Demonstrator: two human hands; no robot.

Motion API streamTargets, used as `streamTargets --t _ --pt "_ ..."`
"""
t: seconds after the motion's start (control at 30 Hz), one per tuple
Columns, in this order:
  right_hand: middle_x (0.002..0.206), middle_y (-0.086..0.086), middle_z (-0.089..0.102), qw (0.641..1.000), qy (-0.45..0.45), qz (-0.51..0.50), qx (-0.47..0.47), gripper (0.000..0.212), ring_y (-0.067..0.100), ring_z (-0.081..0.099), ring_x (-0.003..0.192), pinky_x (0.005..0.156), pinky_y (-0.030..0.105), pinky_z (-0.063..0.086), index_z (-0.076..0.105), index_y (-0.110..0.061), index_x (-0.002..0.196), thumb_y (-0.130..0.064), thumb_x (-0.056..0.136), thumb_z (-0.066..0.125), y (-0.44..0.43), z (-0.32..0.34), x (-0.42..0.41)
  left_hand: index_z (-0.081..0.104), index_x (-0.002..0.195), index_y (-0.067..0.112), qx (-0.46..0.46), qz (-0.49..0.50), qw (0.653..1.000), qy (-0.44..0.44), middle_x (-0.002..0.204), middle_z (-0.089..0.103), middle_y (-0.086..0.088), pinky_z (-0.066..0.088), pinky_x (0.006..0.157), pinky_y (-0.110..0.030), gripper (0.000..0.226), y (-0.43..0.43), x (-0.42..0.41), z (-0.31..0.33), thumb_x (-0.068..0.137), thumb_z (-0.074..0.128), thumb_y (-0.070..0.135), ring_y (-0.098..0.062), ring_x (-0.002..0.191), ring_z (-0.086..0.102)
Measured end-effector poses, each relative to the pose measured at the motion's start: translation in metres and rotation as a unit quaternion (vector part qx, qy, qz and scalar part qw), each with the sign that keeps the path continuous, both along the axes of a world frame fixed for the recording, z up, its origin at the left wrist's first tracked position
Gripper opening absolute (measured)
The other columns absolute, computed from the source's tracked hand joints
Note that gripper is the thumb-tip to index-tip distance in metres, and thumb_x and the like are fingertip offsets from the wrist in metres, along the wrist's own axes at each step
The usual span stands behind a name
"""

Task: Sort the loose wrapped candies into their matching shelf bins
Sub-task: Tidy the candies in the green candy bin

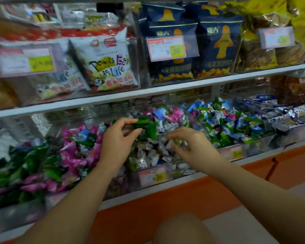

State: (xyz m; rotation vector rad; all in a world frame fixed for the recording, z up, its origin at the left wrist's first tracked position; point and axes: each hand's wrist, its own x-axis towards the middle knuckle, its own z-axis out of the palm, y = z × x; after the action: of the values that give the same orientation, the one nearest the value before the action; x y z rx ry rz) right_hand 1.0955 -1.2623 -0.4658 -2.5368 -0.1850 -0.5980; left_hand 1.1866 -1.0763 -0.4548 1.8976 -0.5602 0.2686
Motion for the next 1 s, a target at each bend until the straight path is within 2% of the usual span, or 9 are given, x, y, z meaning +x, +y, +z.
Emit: streamTargets --t 0.13,0.23,0.33,0.43,0.53,0.67,0.73,0.9,1.0 --pt "0.132 -0.004 0.052 0.995 0.066 0.071 0.009 0.030 0.012 0.052 0.113 0.096 0.022 0.043 0.057 -0.023 0.126 -0.021 0.097 0.053 0.071 0.002 0.021 0.056 0.103 0.032 0.015 0.082 0.997 -0.008 0.091 0.049 0.028 0.037 0.065 -0.001 0.020 0.074 -0.001 -0.001 0.088 0.065 0.023 0.012 0.081 0.048" --pt "0.131 -0.004 0.054 0.992 0.065 0.106 -0.006 0.030 0.012 0.053 0.112 0.092 0.013 0.039 0.058 -0.023 0.126 -0.022 0.096 0.055 0.123 0.001 0.041 0.054 0.107 0.033 0.019 0.138 0.990 -0.009 0.092 0.048 0.025 0.036 0.069 -0.002 0.021 0.133 -0.004 -0.001 0.089 0.063 0.025 0.008 0.083 0.047" --pt "0.132 -0.005 0.054 0.990 0.054 0.127 -0.031 0.031 0.012 0.046 0.124 0.106 0.020 0.033 0.058 -0.024 0.126 -0.024 0.095 0.055 0.168 -0.004 0.058 0.053 0.111 0.030 0.024 0.218 0.975 -0.017 0.092 0.047 0.021 0.039 0.062 -0.001 0.022 0.186 -0.004 -0.003 0.090 0.062 0.025 0.002 0.084 0.047" --pt "0.136 -0.006 0.050 0.988 0.072 0.133 -0.038 0.033 0.013 0.042 0.127 0.107 0.021 0.031 0.055 -0.025 0.129 -0.024 0.096 0.054 0.198 -0.010 0.069 0.057 0.116 0.020 0.014 0.306 0.951 -0.033 0.095 0.051 0.013 0.039 0.065 -0.009 0.026 0.233 0.000 -0.011 0.090 0.063 0.024 -0.005 0.086 0.051" --pt "0.140 -0.006 0.047 0.985 0.089 0.141 -0.037 0.034 0.012 0.042 0.129 0.099 0.011 0.029 0.054 -0.025 0.130 -0.023 0.096 0.055 0.211 -0.015 0.075 0.059 0.115 0.012 0.015 0.358 0.933 -0.031 0.100 0.057 0.005 0.045 0.072 -0.021 0.028 0.266 0.009 -0.024 0.089 0.065 0.021 -0.008 0.084 0.055" --pt "0.141 -0.007 0.046 0.985 0.091 0.136 -0.059 0.033 0.010 0.041 0.130 0.096 0.008 0.024 0.055 -0.028 0.128 -0.025 0.095 0.056 0.213 -0.012 0.079 0.039 0.140 0.014 0.124 0.320 0.938 0.049 0.133 0.047 -0.011 0.038 0.094 -0.030 0.057 0.276 0.020 -0.035 0.090 0.063 0.026 -0.025 0.118 0.049" --pt "0.138 -0.007 0.049 0.986 0.082 0.133 -0.064 0.032 0.011 0.044 0.127 0.098 0.012 0.027 0.057 -0.027 0.126 -0.024 0.095 0.056 0.210 -0.008 0.078 0.032 0.145 0.019 0.155 0.301 0.940 0.050 0.139 0.042 -0.011 0.037 0.101 -0.035 0.063 0.272 0.021 -0.037 0.090 0.062 0.028 -0.027 0.123 0.045" --pt "0.133 -0.007 0.054 0.990 0.064 0.106 -0.065 0.031 0.009 0.049 0.120 0.091 0.008 0.030 0.059 -0.028 0.125 -0.025 0.094 0.057 0.189 0.004 0.069 0.051 0.131 0.022 0.171 0.241 0.955 -0.010 0.133 0.049 -0.001 0.040 0.085 -0.022 0.036 0.234 0.015 -0.022 0.095 0.054 0.023 -0.010 0.094 0.054" --pt "0.128 -0.007 0.056 0.993 0.068 0.086 -0.052 0.030 0.013 0.054 0.111 0.083 0.013 0.036 0.059 -0.028 0.124 -0.024 0.095 0.055 0.165 0.009 0.061 0.061 0.117 0.021 0.165 0.161 0.973 -0.018 0.117 0.060 0.006 0.040 0.084 -0.017 0.023 0.192 0.013 -0.009 0.096 0.052 0.019 -0.004 0.098 0.054"
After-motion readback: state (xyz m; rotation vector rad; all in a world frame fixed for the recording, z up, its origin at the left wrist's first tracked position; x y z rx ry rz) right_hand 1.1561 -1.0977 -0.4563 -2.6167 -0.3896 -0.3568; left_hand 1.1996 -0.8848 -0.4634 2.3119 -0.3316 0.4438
